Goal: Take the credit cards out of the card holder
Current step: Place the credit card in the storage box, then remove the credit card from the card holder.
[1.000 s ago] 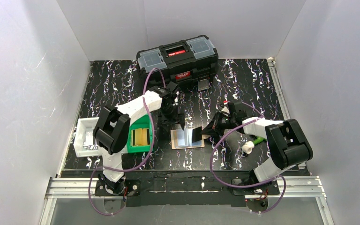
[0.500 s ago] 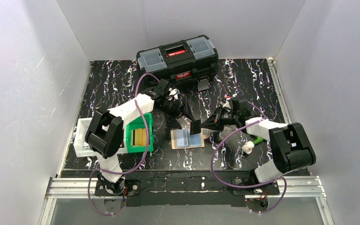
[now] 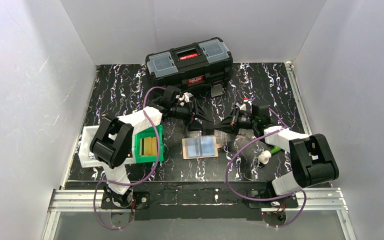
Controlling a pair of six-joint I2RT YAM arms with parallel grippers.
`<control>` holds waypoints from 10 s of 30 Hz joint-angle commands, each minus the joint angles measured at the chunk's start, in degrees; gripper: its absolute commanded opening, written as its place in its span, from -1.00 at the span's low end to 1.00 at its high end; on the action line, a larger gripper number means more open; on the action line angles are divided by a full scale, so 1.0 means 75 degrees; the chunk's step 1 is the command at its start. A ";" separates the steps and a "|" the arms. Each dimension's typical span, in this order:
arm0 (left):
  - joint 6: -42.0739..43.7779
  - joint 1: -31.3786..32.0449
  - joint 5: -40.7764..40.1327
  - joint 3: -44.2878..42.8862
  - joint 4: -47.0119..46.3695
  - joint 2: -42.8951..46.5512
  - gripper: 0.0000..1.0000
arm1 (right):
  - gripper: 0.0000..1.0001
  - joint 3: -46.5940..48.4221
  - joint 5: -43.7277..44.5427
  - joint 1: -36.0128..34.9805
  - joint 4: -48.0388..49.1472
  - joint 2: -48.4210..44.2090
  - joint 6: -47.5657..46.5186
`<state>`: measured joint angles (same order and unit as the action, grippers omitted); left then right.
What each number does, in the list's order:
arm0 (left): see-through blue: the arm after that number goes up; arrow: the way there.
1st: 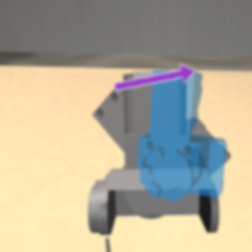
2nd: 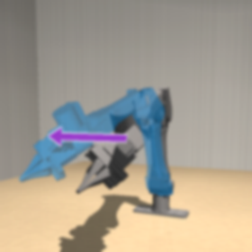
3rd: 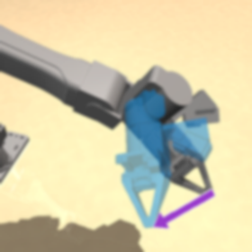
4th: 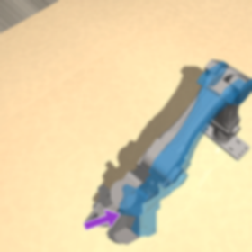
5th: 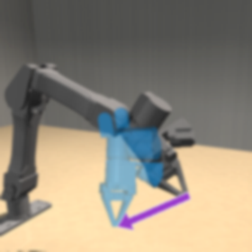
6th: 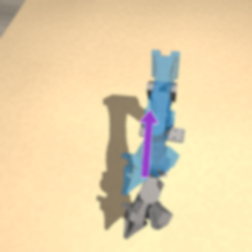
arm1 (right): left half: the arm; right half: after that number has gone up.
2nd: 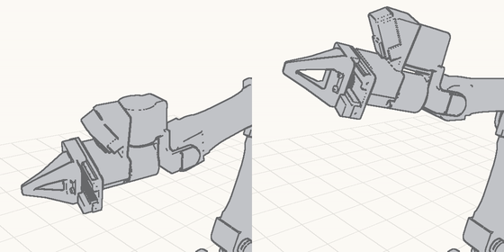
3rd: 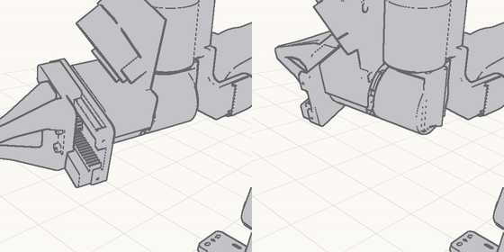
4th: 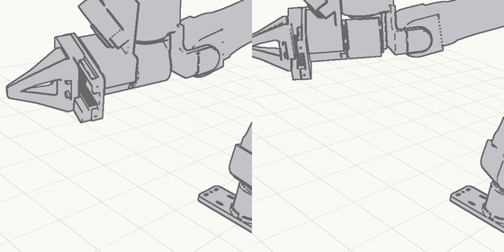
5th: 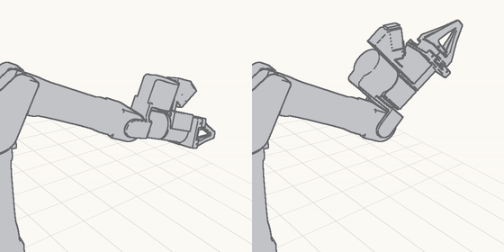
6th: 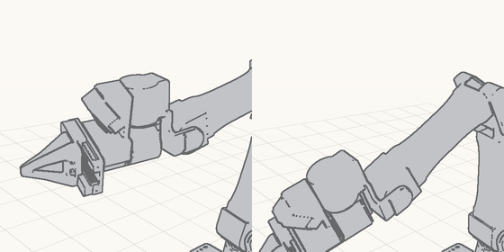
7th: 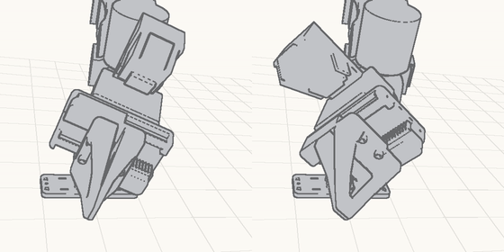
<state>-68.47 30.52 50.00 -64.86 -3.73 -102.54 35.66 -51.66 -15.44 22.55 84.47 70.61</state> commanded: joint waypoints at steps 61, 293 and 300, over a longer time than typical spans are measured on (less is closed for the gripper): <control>0.6222 -0.2789 -1.0408 -0.0861 0.9201 0.2530 -1.00 | 0.97 0.1471 0.1661 0.0037 -0.4998 -0.0976 -0.3726; 0.4257 0.0877 -0.4309 -0.1082 0.5138 -0.1215 -0.88 | 0.15 0.2332 0.2354 -0.2506 -0.3711 0.2936 -0.2517; 0.4004 0.0946 -0.4654 -0.1092 0.5253 -0.1390 -0.87 | 0.14 0.2124 0.2303 -0.2404 -0.3594 0.2751 -0.2504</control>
<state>-37.15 36.51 18.83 -73.65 34.02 -110.24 53.63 -34.83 -32.95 -5.89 104.53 51.88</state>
